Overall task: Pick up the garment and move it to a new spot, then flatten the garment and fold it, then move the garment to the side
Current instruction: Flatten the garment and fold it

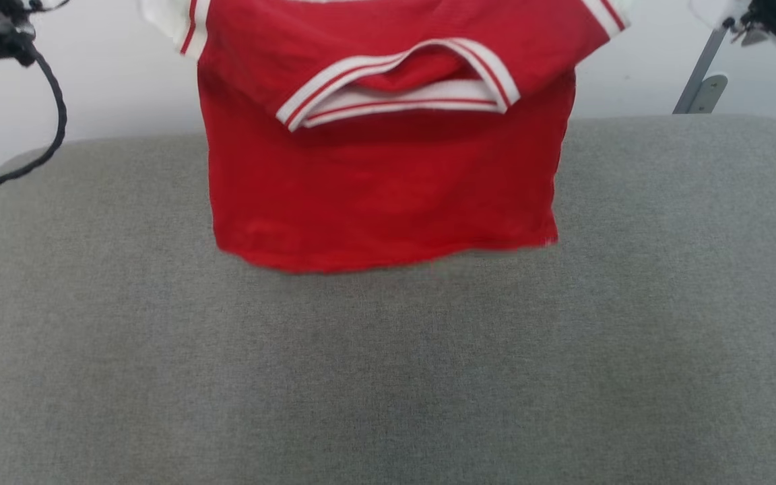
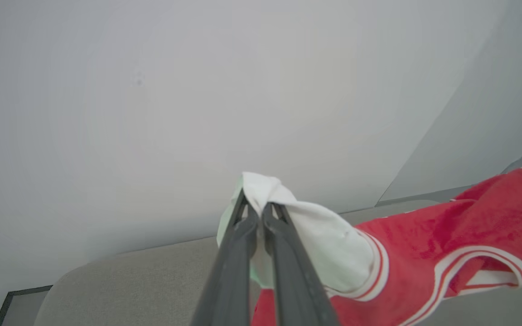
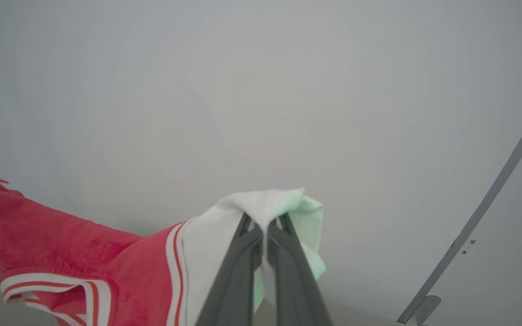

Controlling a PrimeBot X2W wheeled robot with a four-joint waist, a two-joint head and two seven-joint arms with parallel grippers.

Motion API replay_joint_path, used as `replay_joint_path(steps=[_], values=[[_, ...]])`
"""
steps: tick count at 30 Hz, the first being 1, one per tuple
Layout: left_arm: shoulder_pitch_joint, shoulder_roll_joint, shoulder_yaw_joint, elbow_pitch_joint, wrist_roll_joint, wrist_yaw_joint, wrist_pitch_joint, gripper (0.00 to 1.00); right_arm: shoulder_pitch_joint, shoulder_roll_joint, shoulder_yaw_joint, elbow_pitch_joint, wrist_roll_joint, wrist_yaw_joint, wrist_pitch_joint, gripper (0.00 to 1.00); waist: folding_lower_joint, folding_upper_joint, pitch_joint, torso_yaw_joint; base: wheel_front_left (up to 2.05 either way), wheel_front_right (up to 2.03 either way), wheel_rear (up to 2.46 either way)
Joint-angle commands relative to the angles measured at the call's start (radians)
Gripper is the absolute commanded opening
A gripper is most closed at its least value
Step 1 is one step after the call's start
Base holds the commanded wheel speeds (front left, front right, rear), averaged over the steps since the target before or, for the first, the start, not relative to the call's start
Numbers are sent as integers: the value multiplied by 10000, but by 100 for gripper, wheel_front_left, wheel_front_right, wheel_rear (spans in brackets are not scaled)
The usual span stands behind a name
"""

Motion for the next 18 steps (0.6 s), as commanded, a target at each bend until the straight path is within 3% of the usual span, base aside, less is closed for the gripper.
replay_joint_path(steps=[1,10,18], values=[[-217,-20,-25,37,8,-44,-136,0,-199,-5,32,91,-57,0,-150,0,0,-1,96,1,0,0,0],[-1233,-212,-339,635,501,-169,-1516,0,-1500,146,23,1624,-913,0,-1952,0,0,-1,1372,22,0,0,0],[-2866,-600,-572,1469,1074,-230,-4191,0,-3405,373,37,3409,-2726,-1,-5331,0,0,-1,2892,67,0,0,0]])
